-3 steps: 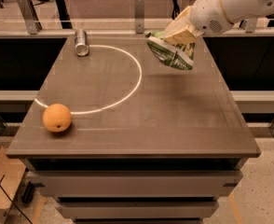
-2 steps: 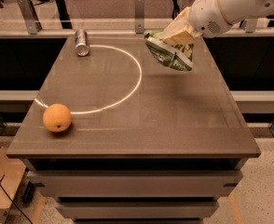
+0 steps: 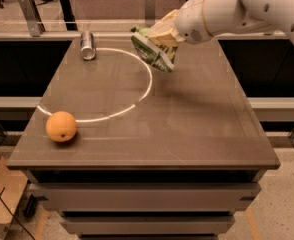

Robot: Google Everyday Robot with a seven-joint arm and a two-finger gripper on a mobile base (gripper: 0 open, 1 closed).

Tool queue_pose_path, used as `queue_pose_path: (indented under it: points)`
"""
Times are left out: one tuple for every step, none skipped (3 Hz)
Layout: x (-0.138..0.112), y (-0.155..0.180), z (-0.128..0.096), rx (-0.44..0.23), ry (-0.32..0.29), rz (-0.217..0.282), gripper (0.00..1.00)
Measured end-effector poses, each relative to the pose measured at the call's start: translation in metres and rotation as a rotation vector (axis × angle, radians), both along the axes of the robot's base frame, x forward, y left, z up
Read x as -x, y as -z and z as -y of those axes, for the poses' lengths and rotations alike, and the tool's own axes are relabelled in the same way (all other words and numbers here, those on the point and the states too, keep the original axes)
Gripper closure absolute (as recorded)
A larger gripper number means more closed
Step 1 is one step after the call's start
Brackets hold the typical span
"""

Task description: Move green jalapeno chip bag near redbull can

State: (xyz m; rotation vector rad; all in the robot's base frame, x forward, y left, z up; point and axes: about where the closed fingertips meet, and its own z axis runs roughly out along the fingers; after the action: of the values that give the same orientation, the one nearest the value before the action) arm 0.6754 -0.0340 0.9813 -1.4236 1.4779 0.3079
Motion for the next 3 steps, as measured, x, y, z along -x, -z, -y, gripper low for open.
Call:
queue_pose_path:
  points:
    - [-0.035, 0.004, -0.042, -0.118, -0.038, 0.053, 1.00]
    - [-0.068, 0.020, -0.083, -0.201, -0.060, 0.068, 1.00]
    - [-0.092, 0.034, -0.119, -0.267, -0.077, 0.081, 0.81]
